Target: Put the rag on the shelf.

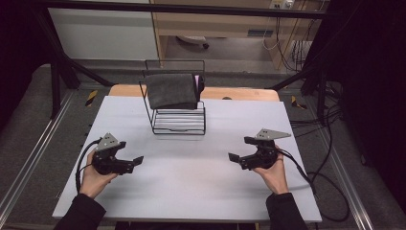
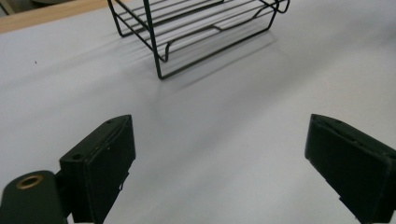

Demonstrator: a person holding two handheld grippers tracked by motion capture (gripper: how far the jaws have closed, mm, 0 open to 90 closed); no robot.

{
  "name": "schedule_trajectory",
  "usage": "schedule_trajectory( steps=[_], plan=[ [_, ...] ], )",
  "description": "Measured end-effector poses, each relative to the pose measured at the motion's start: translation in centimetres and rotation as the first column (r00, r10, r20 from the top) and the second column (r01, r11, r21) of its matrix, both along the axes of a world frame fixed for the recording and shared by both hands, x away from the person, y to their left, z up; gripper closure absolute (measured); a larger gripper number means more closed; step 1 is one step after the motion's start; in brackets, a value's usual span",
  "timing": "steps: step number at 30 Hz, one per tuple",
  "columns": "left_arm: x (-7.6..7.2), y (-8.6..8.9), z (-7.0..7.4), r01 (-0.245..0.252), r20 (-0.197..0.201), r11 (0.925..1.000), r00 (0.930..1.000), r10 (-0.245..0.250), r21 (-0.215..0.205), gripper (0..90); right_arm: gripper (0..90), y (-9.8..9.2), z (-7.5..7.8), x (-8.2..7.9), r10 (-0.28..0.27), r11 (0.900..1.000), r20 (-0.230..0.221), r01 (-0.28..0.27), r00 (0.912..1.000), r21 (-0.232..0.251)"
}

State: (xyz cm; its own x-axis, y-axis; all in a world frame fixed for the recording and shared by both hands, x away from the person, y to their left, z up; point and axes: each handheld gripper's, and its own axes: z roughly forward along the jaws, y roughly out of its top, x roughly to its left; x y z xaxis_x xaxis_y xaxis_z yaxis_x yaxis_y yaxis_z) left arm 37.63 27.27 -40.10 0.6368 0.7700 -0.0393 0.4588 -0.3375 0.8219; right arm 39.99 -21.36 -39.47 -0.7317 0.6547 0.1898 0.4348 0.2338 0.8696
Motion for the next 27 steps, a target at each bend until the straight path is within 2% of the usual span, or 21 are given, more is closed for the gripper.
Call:
schedule_trajectory(
  steps=[5,8,11,15,18,22,25,27],
  plan=[
    [-0.6,0.5,-1.7,0.012,-0.022,0.9999,0.9997,-0.012,0.002,9.2,0.7,-0.9,-1.6,-0.6,-0.003,1.000,-0.019,0.003,0.9998,-0.009],
    [-0.7,0.7,-2.3,0.013,-0.033,0.9996,0.9994,-0.013,0.024,9.3,0.7,-1.5,-2.5,-1.1,-0.004,0.999,-0.026,0.003,0.9996,-0.037],
    [-0.9,0.9,-2.8,0.016,-0.044,0.9995,0.9989,-0.015,0.025,9.5,0.7,-2.1,-3.3,-1.6,-0.001,0.998,-0.040,-0.001,0.9992,-0.055],
    [-1.1,1.1,-3.4,0.021,-0.047,0.9995,0.9987,-0.019,0.024,10.4,0.7,-3.0,-4.6,-2.3,-0.014,0.998,-0.054,0.011,0.9985,-0.057],
    [-1.2,1.1,-4.0,0.023,-0.065,0.9992,0.9977,-0.021,0.032,10.1,0.7,-3.9,-5.6,-2.8,-0.032,0.998,-0.078,0.029,0.9964,-0.051],
    [-1.4,1.0,-4.4,0.037,-0.078,0.9984,0.9964,-0.033,0.044,8.9,0.7,-4.8,-6.0,-3.2,-0.051,0.998,-0.085,0.047,0.9950,-0.052],
    [-1.5,1.0,-4.5,0.040,-0.079,0.9980,0.9963,-0.036,0.048,8.8,0.7,-4.9,-6.0,-3.4,-0.053,0.996,-0.086,0.046,0.9949,-0.078],
    [-1.5,1.0,-4.6,0.044,-0.084,0.9981,0.9956,-0.040,0.044,8.6,0.7,-5.0,-6.1,-3.6,-0.051,0.996,-0.099,0.044,0.9938,-0.076]
  ],
)
